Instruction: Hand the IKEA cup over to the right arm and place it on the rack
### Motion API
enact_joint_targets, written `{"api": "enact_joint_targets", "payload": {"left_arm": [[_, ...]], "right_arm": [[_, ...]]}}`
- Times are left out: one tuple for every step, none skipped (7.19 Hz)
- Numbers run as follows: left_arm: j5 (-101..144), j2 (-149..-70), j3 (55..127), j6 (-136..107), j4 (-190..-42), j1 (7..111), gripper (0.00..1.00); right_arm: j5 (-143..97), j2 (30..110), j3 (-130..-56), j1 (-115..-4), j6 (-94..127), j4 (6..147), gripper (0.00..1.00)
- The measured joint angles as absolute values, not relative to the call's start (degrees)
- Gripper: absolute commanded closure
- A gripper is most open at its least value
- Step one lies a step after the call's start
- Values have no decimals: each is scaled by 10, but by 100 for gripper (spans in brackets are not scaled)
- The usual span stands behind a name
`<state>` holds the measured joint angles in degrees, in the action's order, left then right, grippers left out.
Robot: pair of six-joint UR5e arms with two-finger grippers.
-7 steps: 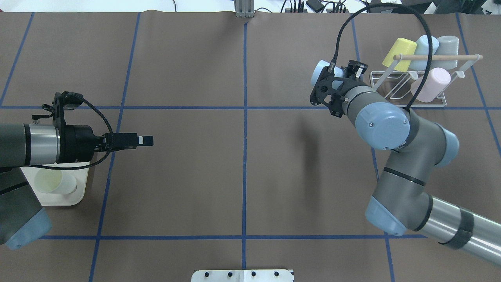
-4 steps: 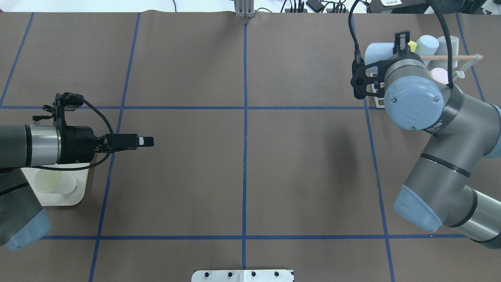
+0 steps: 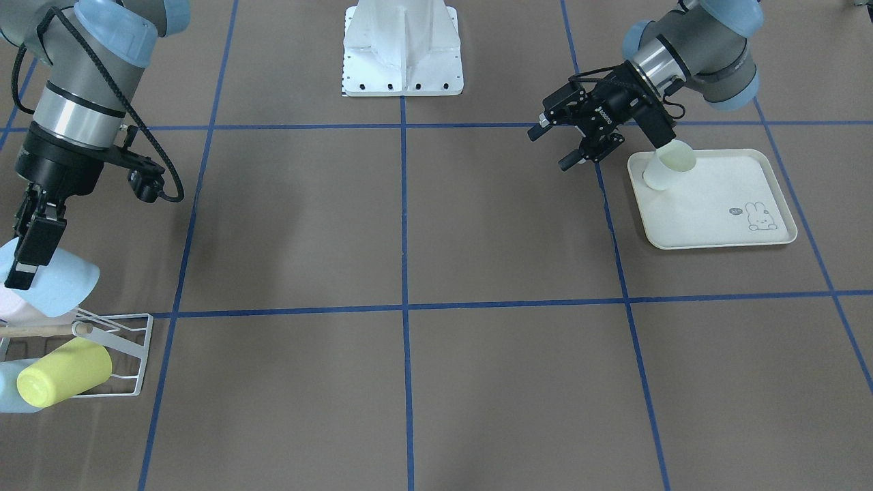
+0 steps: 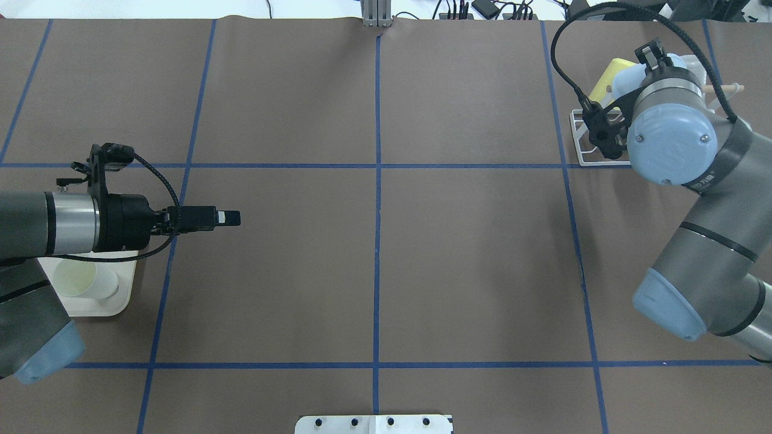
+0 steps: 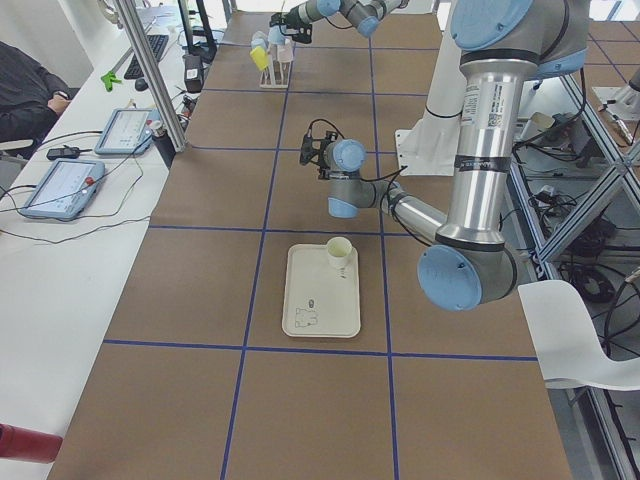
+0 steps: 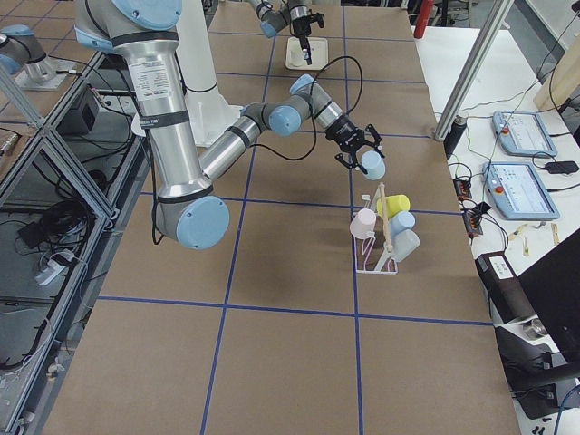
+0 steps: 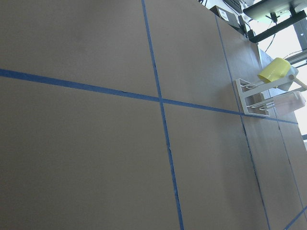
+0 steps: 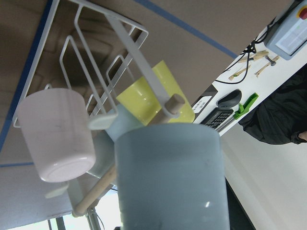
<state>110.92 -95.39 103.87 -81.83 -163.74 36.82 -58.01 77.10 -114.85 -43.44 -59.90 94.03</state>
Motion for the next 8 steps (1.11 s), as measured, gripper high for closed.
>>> {"api": "enact_joint_targets", "payload": {"left_arm": [[1109,-955,1038,-818,-1637,368,0],[1109,-955,1038,-818,-1637,367,0],[1109,-956,1038,-818,-1637,367,0],[1110,-956,1038,-818,-1637,367,0],[1109,-956,1038,-818,-1637,367,0],[1109,-956,1038,-818,-1637,367,0],[1109,-956,1038,-818,-1638,367,0],[1109,-956,1038,-818,-1638,366,0]], "right_arm": [[-579,781,-1145,-439,-620,940,100],[-577,788,-1137,-440,-626,940,100],[-577,790,-1129,-440,-625,938,100],[-576,789,-1121,-439,-623,937,100],[-576,788,-1115,-439,-620,935,100],[-577,786,-1113,-438,-614,935,100],[-577,785,-1111,-436,-605,935,100],[-578,785,-1109,-434,-598,935,100]]}}
